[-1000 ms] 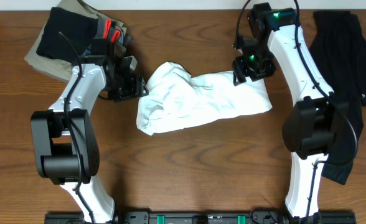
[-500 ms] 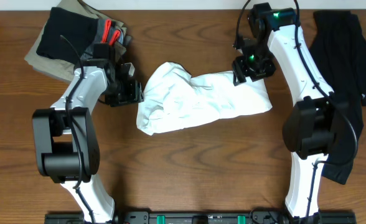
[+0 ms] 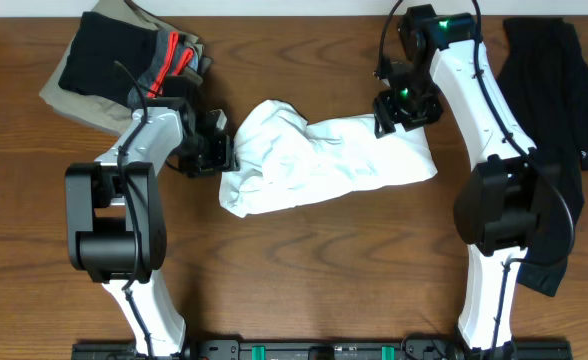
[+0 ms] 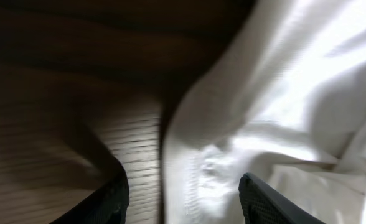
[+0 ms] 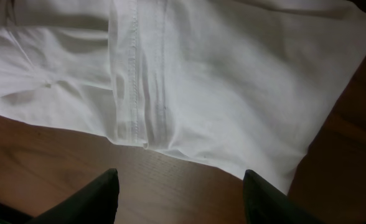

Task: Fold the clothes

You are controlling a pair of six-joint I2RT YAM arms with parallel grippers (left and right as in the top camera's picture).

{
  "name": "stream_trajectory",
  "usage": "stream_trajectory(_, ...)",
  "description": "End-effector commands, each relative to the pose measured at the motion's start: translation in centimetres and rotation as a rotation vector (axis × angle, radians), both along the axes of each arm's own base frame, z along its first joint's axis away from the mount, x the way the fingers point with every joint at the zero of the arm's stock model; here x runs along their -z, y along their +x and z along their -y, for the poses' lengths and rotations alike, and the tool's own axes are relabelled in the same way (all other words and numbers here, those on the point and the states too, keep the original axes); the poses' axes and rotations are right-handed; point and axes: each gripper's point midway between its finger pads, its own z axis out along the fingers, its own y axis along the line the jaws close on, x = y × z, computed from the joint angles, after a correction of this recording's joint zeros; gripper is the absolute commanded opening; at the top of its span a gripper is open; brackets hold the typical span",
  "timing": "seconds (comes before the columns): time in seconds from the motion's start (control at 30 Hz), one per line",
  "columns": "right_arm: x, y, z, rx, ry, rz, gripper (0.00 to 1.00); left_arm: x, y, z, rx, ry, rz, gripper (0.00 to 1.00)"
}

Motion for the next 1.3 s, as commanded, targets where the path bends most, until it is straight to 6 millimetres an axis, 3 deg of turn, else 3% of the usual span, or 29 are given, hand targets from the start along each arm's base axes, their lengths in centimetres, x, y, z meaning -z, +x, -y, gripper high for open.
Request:
stream_trajectory(0.0,-1.4,0.4,0.3,-0.003,0.006,0.042,0.61,0.3,-1.2,2.2,0.024,-0.096,-0.049,0.59)
stream_trajectory(0.27,-1.4,0.4,0.3,-0.003,0.006,0.041,0.61,0.3,-2.2,5.2,0.1,-0.112,-0.06,0.59)
stream_trajectory(0.67,-1.4,0.1,0.4,-0.003,0.004,0.032,0.61,-1.0,-0.9,7.5,0.101,-0.258,-0.004,0.56)
stream_trajectory(1.0,-1.4,-0.2,0.4,-0.003,0.002,0.02,0.61,-1.7,0.0,7.0,0.073,-0.314,0.023,0.56)
stream_trajectory(1.27,-1.4,-0.2,0.4,-0.003,0.001,0.019,0.61,-3.4,0.5,8.3,0.108,-0.46,0.073,0.56)
